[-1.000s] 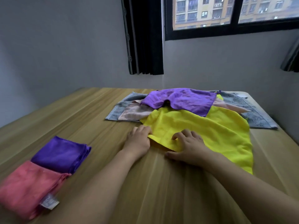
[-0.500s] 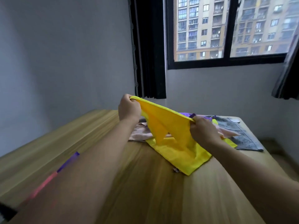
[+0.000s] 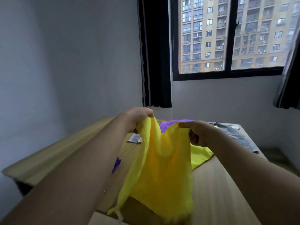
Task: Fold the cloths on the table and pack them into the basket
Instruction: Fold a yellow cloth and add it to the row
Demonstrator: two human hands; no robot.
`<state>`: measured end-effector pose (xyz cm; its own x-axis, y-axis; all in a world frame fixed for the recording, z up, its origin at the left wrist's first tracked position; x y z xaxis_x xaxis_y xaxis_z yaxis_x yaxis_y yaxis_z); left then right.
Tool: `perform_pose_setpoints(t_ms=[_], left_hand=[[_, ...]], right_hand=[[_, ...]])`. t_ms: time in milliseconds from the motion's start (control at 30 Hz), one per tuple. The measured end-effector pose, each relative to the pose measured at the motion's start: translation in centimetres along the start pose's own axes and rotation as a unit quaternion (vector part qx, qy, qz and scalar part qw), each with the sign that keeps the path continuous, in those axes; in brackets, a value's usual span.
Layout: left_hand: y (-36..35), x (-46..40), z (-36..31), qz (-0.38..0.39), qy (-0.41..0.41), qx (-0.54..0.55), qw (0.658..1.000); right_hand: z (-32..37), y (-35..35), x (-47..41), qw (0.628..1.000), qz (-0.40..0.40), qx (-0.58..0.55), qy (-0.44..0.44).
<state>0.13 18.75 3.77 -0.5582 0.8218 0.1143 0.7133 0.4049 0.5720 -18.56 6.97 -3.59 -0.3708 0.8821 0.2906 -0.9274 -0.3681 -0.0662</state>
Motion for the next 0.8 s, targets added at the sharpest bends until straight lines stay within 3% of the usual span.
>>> perform_pose_setpoints(t_ms=[200,300,367,500,667,800], left_hand=[[-5.6,-1.6,5.7,0.026,-0.006,0.184,0.983],[-8.3,-3.1,6.8,0.062,-0.039,0.287,0.955],[-9.1,-3.8,7.0,0.041,-0.077,0.320,0.943],[-12.1,-5.0,7.3,-0.009,-0.110,0.342,0.933],[-16.5,-6.3,6.9,-0.040,-0.144,0.253,0.956],[-17.9,-7.4,7.3,-0.052,-0.159,0.198,0.966]], right_hand=[[-8.4,1.0,-2.0,0.996,0.009,-0.040,-0.084],[-10.8,1.7,-3.8,0.997,-0.003,-0.037,-0.072],[-11.1,2.3,-4.9,0.999,-0.018,-0.036,-0.028],[-12.4,3.9,-7.2,0.999,-0.035,-0.006,0.034],[-13.6,4.9,-8.5,0.993,-0.063,0.013,0.098],[-13.2,4.5,-9.5,0.993,-0.014,-0.007,0.115]])
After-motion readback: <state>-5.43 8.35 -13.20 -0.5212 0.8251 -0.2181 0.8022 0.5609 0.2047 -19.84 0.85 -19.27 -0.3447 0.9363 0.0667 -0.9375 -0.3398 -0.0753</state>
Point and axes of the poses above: each hand's wrist, its own x-axis away from the middle knuckle, its own y-axis out of the back of the hand, z = x × y, the point moved 8 cm from there along -x, towards the middle knuckle, and after that the axes turned 6 degrees about -x, right-handed, at the moved point
